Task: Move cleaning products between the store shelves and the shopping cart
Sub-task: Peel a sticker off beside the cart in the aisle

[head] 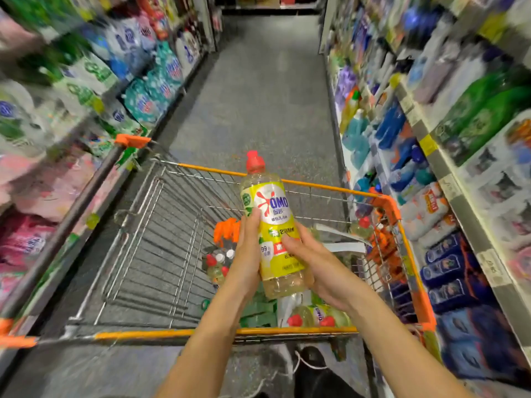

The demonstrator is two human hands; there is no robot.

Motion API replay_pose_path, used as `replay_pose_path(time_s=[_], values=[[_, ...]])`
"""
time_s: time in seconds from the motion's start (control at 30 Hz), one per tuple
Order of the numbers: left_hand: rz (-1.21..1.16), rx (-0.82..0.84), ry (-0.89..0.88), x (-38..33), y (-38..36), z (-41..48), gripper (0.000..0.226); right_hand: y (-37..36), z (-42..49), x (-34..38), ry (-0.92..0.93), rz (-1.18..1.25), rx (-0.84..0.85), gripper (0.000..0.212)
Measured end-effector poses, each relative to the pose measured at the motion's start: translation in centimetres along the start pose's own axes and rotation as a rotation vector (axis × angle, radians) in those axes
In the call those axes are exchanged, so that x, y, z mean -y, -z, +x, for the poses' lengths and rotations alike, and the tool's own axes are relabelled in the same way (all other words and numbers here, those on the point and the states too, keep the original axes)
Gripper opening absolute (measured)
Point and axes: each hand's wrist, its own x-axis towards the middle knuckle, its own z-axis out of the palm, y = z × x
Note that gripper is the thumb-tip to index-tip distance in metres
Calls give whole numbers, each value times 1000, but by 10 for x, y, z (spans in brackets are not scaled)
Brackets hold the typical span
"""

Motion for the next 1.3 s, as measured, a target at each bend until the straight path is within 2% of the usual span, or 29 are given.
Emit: replay_pose_path(time_s=[0.03, 0.13, 0.23, 0.33, 0.6, 0.77, 0.87, 1.0, 1.17, 1.3], values=[[107, 4, -40, -2, 4, 1, 93, -2, -1, 1, 29, -6, -6, 50], [344, 116, -153, -15, 9, 0, 61, -6, -2, 3, 115, -48, -70, 42], [258, 167, -209, -24, 7, -8, 44, -10, -4, 5, 192, -25, -145, 46], [250, 167, -294, -29, 3, -16, 44, -18, -11, 10, 310, -25, -237, 48], [221, 421, -326, -33, -22, -44, 27, -31, -70, 20, 520, -79, -417, 45], [244, 648, -330, -26, -56, -87, 40, -33, -133, 15, 629, -73, -595, 35], [258, 785, -324, -16, -80, -115, 37, -32, -179, 6, 701, -84, -722, 37], [281, 914, -303, 6, -108, -162, 59, -39, -243, -11, 802, -84, -881, 35], [246, 1142, -239, 32, -132, -250, 43, -62, -339, -38, 848, -157, -1114, 36], [225, 1252, -210, 56, -142, -330, 30, -95, -421, -68, 901, -158, -1231, 37]])
